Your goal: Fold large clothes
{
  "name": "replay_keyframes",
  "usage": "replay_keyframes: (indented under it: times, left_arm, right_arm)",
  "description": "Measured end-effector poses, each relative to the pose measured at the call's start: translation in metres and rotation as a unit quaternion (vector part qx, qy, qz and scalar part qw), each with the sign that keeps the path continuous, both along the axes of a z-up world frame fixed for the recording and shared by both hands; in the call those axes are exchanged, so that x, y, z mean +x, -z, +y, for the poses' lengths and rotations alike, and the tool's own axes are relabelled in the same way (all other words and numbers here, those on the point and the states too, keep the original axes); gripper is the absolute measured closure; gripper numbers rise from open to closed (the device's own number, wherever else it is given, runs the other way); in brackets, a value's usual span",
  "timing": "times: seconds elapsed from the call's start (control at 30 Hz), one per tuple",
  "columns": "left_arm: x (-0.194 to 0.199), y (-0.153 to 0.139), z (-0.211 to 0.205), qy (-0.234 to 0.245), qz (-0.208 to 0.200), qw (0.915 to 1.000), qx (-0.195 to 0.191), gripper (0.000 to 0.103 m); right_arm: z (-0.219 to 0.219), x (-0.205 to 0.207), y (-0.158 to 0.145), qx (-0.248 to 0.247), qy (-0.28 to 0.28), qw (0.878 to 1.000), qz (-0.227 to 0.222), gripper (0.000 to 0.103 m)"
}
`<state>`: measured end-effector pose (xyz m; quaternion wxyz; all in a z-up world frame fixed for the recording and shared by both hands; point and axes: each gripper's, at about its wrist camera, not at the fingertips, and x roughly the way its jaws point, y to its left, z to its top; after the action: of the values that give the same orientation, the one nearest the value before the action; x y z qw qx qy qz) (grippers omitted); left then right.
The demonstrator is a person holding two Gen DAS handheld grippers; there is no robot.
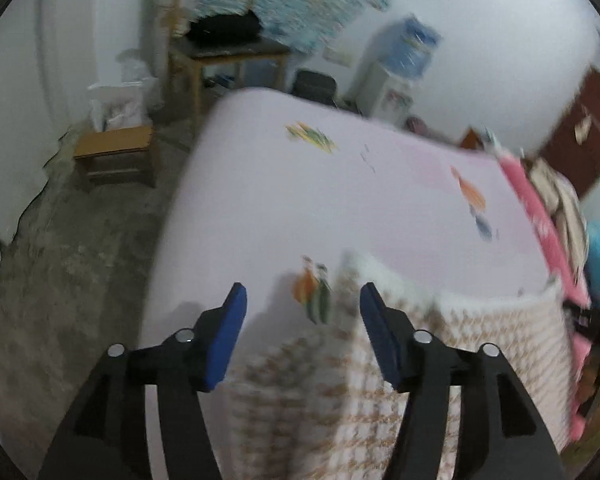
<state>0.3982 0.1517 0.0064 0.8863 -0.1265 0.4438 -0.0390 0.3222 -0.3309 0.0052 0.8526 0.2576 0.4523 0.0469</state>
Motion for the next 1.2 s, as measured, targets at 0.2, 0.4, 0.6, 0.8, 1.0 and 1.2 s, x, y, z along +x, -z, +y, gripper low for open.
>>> replay_keyframes:
  times: [0.2,0.4,0.6,0.8,1.0,1.2]
  left_arm:
    - [-0.056,-0.048,-0.005,0.014,-0.055,0.9984,-0.002,0.036]
    - [-0.152,-0.080,-0.033,0.067,-0.110,0.9916,-0.014,0.019]
    - [-0.237,-0.089,-0.071,0.089,-0.133,0.9870,0.014,0.006]
    - [-0.286,-0.085,-0.095,0.054,-0.131,0.9888,0.048,0.005]
    - [-0.308,-0.078,-0.114,0.021,-0.120,0.9871,0.103,0.006]
    - [-0.316,-0.078,-0.123,-0.025,-0.110,0.9843,0.135,0.005]
  right_arm:
    - [0.000,-0.054,-0.043,-0.047,0.029,0.998,-0.031,0.035]
    - [0.040,-0.125,-0.075,-0.076,-0.015,0.995,-0.070,0.022]
    - [0.107,-0.197,-0.085,-0.131,-0.068,0.985,-0.090,0.012]
    - [0.156,-0.247,-0.081,-0.196,-0.077,0.972,-0.102,0.008]
    - [0.176,-0.275,-0.077,-0.250,-0.055,0.962,-0.100,0.008]
    - [0.178,-0.290,-0.076,-0.265,-0.035,0.959,-0.094,0.008]
